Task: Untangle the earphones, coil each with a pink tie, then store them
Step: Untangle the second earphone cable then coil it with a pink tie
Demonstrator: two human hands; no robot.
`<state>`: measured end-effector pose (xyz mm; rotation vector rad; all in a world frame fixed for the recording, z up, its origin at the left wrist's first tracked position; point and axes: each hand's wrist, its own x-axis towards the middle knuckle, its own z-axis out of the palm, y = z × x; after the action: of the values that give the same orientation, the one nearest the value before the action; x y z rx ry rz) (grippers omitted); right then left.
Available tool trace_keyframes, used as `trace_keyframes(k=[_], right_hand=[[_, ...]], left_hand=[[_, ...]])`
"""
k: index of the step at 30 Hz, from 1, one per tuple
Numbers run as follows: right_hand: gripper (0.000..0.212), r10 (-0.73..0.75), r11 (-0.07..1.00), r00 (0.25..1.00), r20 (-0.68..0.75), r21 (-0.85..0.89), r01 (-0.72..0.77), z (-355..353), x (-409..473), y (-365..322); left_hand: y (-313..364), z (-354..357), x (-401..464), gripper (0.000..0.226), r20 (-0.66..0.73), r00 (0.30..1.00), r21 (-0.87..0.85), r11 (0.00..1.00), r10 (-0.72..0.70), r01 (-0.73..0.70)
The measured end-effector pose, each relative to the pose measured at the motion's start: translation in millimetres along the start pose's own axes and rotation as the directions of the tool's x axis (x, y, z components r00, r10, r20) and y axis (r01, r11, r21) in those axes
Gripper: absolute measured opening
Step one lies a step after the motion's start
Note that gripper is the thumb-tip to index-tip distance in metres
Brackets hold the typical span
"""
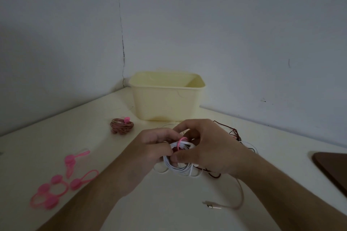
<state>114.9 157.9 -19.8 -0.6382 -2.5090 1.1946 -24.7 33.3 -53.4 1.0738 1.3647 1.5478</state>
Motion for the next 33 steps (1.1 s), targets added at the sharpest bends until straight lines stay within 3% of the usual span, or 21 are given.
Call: trace_keyframes(k=[33], right_hand=[[0.032,-0.052,0.999,0.998,-0.046,-0.012,0.051,3.6,3.0,4.3]], left_hand=[[-0.6,5.7,-1.5,0.037,-0.082,0.995,0.082,0.995,0.063,-0.057]])
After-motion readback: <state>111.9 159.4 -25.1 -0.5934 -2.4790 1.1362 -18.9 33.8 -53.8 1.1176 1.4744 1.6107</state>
